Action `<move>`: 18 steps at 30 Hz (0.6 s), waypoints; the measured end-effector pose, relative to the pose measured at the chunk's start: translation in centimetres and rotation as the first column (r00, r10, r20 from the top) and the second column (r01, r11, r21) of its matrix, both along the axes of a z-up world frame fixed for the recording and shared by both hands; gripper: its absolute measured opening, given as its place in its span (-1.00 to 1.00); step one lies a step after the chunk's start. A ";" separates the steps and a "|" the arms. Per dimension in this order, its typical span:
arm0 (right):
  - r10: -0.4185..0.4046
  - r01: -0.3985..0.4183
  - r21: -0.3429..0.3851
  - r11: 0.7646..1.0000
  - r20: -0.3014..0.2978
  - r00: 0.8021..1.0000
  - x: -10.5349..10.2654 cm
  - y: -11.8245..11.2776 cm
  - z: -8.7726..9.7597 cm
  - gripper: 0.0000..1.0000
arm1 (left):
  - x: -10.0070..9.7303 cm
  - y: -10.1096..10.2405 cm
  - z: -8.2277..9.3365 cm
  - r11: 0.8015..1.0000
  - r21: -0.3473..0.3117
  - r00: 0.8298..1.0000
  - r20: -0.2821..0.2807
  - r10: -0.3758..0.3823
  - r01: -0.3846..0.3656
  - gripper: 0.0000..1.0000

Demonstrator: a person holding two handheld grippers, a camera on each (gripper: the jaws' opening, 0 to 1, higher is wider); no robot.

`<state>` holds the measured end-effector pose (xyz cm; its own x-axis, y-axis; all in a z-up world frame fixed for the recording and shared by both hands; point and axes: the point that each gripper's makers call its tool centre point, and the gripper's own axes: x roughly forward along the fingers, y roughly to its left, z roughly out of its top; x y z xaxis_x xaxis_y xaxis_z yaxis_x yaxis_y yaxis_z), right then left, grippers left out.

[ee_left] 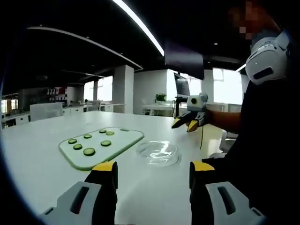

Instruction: Open the petri dish lid, add cucumber slices into the petri dish, and close the lid

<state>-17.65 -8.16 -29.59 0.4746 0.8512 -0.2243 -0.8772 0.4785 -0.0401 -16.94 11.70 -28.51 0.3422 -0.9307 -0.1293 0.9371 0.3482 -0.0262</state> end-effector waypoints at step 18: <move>0.057 -0.057 -0.003 0.998 -0.007 0.998 1.3 2.2 -0.8 -0.06 | 0.8 -3.3 -0.9 0.995 0.066 0.997 0.012 -0.071 0.070 0.27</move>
